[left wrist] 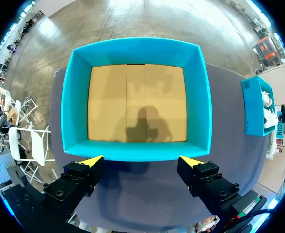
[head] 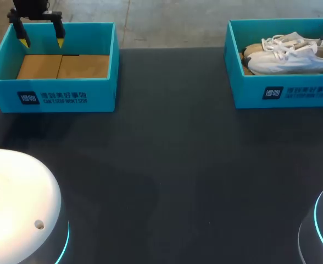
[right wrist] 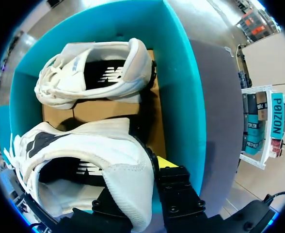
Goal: Take the shoe out of the shoebox, open the shoe tongue, remove and reinsert the insole, then place the shoe into the shoebox
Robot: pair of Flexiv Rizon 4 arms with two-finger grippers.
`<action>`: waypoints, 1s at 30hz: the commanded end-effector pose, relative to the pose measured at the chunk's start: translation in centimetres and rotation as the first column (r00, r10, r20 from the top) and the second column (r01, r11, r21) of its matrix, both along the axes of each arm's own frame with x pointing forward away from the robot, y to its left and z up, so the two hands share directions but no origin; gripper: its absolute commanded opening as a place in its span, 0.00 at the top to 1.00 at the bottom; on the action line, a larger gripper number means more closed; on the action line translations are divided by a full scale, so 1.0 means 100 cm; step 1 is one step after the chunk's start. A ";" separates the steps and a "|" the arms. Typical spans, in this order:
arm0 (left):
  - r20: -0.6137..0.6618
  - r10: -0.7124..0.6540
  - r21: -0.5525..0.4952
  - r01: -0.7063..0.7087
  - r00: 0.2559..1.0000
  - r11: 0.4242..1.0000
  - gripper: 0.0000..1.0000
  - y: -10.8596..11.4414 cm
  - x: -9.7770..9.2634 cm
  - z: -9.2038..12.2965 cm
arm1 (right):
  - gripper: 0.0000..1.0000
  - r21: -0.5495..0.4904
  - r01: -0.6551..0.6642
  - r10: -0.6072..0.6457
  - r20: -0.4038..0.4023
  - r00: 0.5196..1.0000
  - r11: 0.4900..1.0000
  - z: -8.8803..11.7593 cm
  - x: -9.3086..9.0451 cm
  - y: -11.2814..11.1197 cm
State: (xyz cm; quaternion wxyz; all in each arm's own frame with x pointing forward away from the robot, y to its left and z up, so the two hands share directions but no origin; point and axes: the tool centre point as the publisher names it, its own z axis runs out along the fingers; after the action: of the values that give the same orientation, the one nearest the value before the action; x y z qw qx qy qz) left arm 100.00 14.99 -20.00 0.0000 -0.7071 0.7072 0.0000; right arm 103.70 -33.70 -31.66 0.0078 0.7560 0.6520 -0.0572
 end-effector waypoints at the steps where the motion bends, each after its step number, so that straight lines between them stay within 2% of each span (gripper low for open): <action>1: 0.000 0.000 0.000 0.000 1.000 1.000 0.00 0.000 0.000 0.000 | 1.00 -0.006 -0.003 0.003 0.002 1.000 1.000 0.020 -0.003 0.002; 10: 0.000 0.000 0.000 0.000 1.000 1.000 0.00 0.000 0.000 0.000 | 1.00 -0.046 -0.012 0.013 0.010 1.000 0.999 0.072 0.002 0.010; 15: 0.000 0.000 0.000 0.000 1.000 1.000 0.00 0.000 0.000 0.000 | 1.00 -0.047 -0.012 0.013 0.018 1.000 0.999 0.102 -0.002 0.016; 27: 0.000 0.000 0.000 0.000 1.000 1.000 0.00 0.000 0.000 0.000 | 1.00 -0.067 0.017 -0.017 0.012 1.000 0.998 0.149 -0.012 0.033; 30: 0.000 0.000 0.000 0.000 1.000 1.000 0.00 0.000 0.000 0.000 | 1.00 -0.065 0.024 -0.023 0.016 1.000 0.998 0.154 -0.015 0.039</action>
State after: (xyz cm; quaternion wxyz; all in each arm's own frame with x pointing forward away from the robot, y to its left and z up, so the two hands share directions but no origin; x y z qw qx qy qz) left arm 100.00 14.99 -20.01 0.0000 -0.7071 0.7072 0.0000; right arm 102.93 -30.24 -17.19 0.0314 0.7621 0.6423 -0.0759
